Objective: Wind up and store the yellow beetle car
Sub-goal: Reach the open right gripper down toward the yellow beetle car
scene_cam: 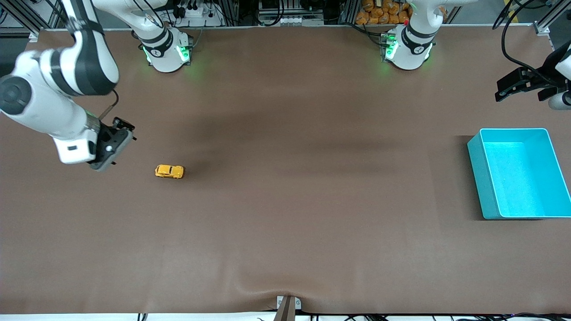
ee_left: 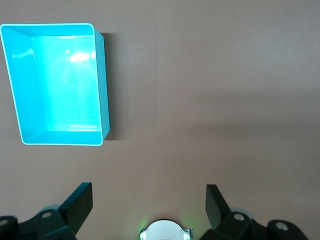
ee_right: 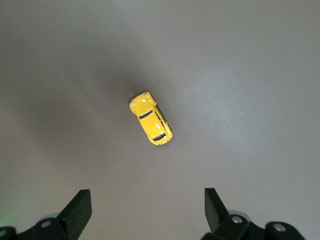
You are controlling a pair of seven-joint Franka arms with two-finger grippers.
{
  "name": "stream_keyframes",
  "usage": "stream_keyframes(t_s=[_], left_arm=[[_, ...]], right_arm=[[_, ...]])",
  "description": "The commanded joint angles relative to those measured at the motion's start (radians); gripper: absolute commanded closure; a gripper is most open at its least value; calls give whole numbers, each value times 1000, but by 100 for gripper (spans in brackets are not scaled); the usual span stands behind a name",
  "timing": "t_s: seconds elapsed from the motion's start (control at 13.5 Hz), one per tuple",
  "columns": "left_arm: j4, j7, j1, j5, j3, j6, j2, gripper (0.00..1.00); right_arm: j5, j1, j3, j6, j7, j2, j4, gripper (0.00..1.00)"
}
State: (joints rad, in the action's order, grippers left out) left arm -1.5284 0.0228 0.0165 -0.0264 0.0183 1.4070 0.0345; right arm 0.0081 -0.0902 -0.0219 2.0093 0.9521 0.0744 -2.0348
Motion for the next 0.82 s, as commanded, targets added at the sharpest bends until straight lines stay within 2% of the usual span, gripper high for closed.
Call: stream_keyframes(t_s=[0.0, 0.3, 0.52, 0.74], left_arm=[[8, -12, -4, -20, 3, 3, -2, 0], [8, -12, -4, -20, 3, 3, -4, 0], [8, -12, -4, -20, 3, 3, -2, 0], [8, -12, -4, -20, 3, 3, -4, 0]], right_arm=[[-2, -6, 2, 84, 164, 34, -56, 0], [-2, -38, 3, 190, 330, 148, -71, 0], [-14, -75, 2, 242, 352, 194, -70, 0], [-19, -82, 2, 301, 387, 280, -71, 0]])
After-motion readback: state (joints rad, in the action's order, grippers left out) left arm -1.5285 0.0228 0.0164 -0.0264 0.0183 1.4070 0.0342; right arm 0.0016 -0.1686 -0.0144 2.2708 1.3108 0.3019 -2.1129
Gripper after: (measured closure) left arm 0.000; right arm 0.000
